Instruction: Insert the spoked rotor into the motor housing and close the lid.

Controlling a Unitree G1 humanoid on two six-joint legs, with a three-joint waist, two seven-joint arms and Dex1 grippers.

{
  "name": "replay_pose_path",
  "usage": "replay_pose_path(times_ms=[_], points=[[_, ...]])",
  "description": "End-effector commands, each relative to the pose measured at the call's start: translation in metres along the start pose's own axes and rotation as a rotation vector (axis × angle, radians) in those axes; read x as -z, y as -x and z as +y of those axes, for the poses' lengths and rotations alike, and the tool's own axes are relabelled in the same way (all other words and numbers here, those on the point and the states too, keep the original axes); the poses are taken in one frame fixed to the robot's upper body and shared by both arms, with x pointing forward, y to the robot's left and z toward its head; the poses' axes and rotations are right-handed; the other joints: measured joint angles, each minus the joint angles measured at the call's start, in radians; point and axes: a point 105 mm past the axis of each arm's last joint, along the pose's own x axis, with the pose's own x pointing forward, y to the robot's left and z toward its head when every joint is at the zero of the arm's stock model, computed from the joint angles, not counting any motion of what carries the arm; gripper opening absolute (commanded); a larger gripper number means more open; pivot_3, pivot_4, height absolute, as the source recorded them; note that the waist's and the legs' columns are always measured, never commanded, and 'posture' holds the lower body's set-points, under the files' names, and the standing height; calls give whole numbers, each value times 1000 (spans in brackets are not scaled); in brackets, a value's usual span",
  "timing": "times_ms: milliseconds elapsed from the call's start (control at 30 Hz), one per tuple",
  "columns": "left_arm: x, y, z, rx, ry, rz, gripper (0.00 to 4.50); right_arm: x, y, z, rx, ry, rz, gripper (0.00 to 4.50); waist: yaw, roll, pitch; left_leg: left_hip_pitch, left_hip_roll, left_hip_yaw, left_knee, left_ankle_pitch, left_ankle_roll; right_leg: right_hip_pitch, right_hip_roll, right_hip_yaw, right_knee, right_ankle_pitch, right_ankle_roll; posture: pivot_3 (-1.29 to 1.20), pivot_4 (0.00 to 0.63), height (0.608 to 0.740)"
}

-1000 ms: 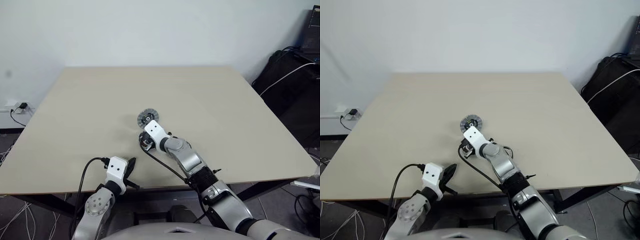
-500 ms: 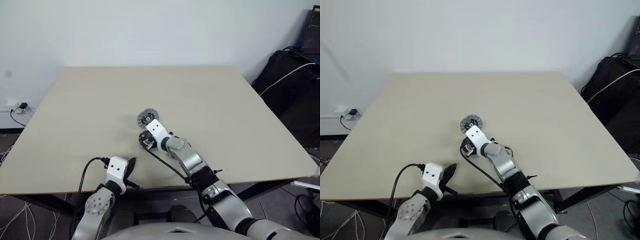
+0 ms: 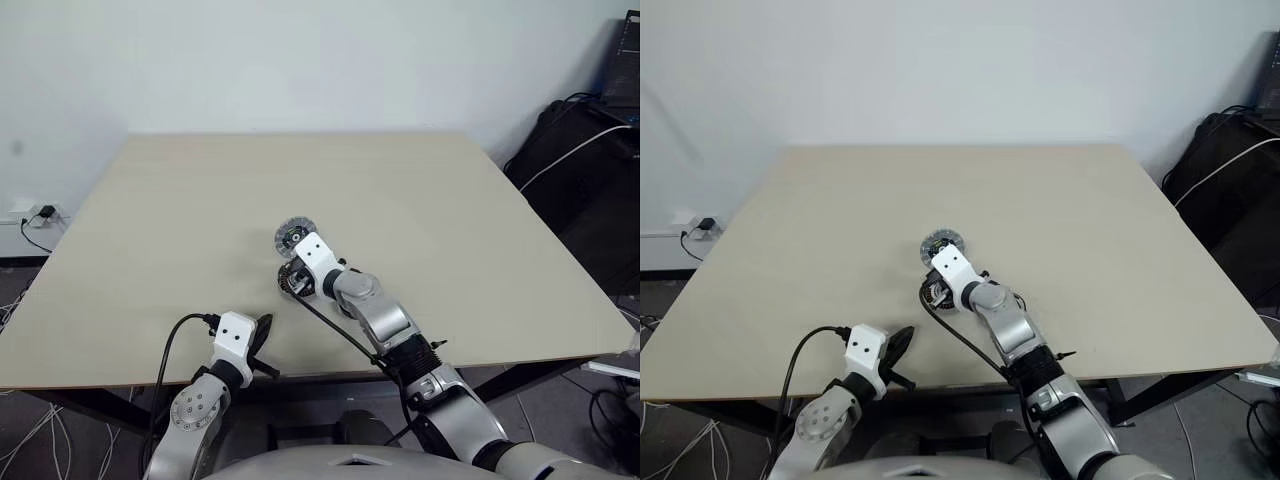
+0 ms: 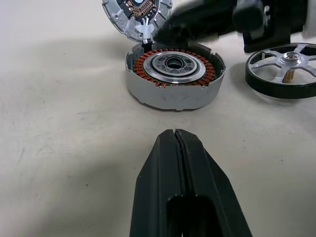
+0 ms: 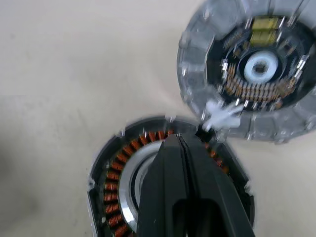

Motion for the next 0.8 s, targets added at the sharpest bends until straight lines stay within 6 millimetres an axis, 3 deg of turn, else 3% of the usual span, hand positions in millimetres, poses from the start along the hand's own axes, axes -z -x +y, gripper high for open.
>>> replay_pose_path(times_ms=[33,133,500,667,800], points=[[-11,-2,-1,5,-4,-39,41,0,-3,-5,21,2,3,27,0,0,0,0,0,0,0,0,0,0,0,0,0,0,0,0,0,740],[-11,-2,0,3,-4,-39,41,6,-5,-5,22,4,25,27,0,0,0,0,0,0,0,0,0,0,0,0,0,0,0,0,0,740],[-10,-2,-2,6,2,-36,41,-31,5,-3,-3,-11,-125,27,0,1,0,0,0,0,0,0,0,0,0,0,0,0,0,0,0,740],[-10,-2,-2,9,2,-35,41,-21,1,-6,13,-22,-89,27,0,1,0,0,0,0,0,0,0,0,0,0,0,0,0,0,0,740],[-10,-1,-2,3,3,-34,41,8,-5,-17,61,-38,14,27,0,1,0,0,0,0,0,0,0,0,0,0,0,0,0,0,0,740]])
